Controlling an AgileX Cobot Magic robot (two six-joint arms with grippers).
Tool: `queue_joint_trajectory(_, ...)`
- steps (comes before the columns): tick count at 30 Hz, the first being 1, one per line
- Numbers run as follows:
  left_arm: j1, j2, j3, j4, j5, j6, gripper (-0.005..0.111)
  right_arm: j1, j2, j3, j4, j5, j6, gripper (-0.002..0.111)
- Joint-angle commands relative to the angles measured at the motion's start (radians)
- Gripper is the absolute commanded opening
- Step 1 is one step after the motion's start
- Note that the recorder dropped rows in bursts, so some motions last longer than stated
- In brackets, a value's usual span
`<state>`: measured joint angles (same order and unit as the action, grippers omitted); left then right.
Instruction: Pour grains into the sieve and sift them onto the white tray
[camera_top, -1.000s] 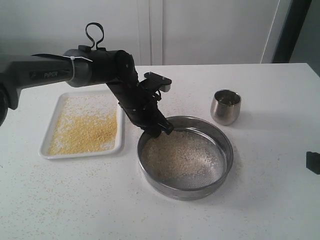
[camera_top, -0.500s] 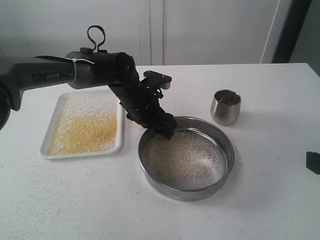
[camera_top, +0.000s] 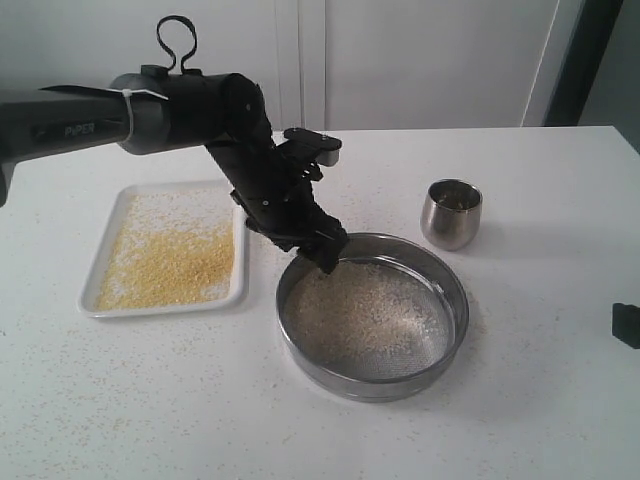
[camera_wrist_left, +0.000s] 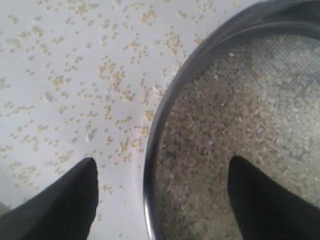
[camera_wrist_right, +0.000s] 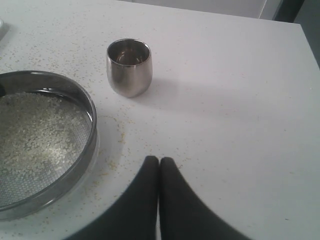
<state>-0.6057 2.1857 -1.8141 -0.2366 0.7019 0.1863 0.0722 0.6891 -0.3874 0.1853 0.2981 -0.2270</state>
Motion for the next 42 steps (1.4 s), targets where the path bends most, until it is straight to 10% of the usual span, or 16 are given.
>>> queue_joint_trajectory(1,0.000,-0.049,-0.003,0.044,0.085,-0.034,0.056,-0.003,0.000,-0.005,0.001,-0.008,-0.005,0.000)
queue_joint_trajectory(7,0.008,-0.109,-0.003,0.101,0.223,-0.034,0.000,-0.003,0.000,-0.005,0.001,-0.008,-0.005,0.000)
queue_joint_trajectory(42,0.295,-0.549,0.404,0.182,0.272,-0.056,0.000,-0.003,0.000,-0.005,0.001,-0.008,-0.005,0.000)
